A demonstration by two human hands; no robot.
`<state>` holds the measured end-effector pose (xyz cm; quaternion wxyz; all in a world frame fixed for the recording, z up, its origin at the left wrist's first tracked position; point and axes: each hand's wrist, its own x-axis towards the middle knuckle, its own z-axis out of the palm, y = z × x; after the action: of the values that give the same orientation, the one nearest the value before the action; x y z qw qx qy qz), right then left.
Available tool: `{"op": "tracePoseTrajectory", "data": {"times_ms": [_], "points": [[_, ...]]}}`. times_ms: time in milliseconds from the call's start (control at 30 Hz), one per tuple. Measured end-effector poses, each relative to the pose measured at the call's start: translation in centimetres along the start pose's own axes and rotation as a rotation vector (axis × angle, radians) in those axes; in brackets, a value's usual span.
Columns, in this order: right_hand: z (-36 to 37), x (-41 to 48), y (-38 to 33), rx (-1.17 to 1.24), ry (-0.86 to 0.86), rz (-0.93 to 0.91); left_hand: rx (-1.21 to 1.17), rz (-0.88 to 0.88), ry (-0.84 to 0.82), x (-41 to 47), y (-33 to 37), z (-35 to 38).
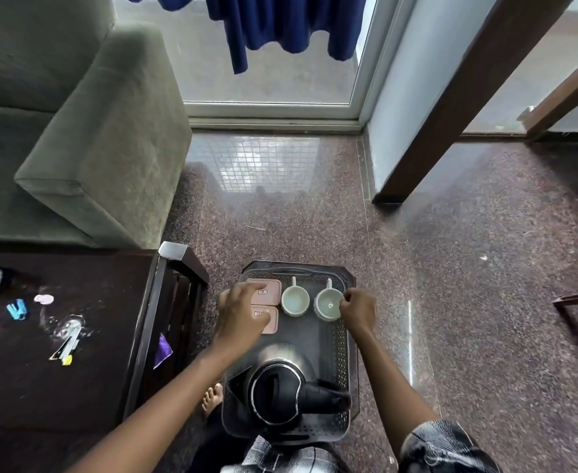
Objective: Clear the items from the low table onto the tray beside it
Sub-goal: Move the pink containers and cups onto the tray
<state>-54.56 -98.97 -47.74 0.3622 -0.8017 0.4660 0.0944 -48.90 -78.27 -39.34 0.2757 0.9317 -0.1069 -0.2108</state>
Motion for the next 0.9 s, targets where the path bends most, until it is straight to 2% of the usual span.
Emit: {"op": "tracePoseTrajectory", "data": {"times_ms": [600,767,900], "points": [[2.6,0.1,-0.9,-0.172,-0.007,0.054,-0.065,-0.109,-0.029,-2.2,-2.0,-1.3],[2.2,-1.0,-0.6,-0.367,0.03,-0.11,-0.07,-0.103,-0.058,-2.6,-1.7,-0.9],[2.8,-1.3,0.1,-0.452,-0.064,-0.237,-0.096,-0.097,-0.079,-3.0,-1.9,-0.9]]}}
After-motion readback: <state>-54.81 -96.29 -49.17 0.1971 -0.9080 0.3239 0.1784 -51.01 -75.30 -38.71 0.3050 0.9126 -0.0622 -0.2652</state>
